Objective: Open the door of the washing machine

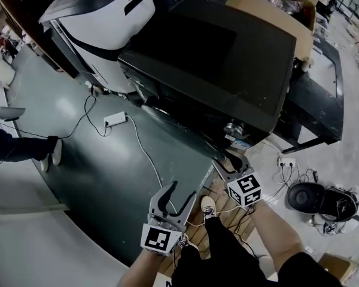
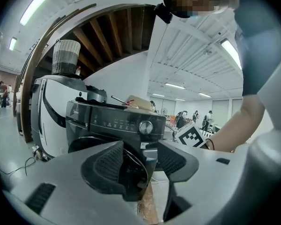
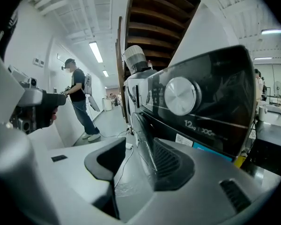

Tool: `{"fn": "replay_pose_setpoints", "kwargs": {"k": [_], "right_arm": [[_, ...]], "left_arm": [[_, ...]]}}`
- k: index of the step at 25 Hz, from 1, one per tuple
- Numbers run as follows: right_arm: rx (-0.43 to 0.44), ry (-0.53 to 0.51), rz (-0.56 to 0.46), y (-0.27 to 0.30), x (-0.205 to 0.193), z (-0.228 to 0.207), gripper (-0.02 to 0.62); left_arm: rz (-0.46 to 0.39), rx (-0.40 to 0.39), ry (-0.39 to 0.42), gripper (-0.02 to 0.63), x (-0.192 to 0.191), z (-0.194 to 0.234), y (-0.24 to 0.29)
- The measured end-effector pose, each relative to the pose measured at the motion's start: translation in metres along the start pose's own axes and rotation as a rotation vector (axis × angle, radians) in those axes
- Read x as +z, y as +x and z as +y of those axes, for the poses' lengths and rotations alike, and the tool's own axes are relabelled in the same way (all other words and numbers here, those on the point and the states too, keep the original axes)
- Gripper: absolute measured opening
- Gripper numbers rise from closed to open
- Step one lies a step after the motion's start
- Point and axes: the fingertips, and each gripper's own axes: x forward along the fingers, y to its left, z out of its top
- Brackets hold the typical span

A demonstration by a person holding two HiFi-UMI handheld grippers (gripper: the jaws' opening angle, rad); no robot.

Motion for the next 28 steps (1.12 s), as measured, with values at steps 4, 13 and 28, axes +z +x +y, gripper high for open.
{"fn": "replay_pose_setpoints", "kwargs": {"k": [4, 13, 28], "right_arm": [[0.008, 0.000, 0.049, 0.026, -0.020, -0.014, 0.189], [0.005, -0.002, 0.148, 0.067, -0.061, -0.038, 0.189], [-0.034, -0.009, 0.184, 0.081, -0.080, -0.043, 0.124]], "left_arm": [[0.009, 0.013, -0.020, 0.232, -0.008, 0.008, 0.016], [0.022, 0.031, -0.058, 0.239, -0.027, 0.023, 0.045], [0.044, 0.026, -0.080, 0.250, -0.046, 0.031, 0.071]]}}
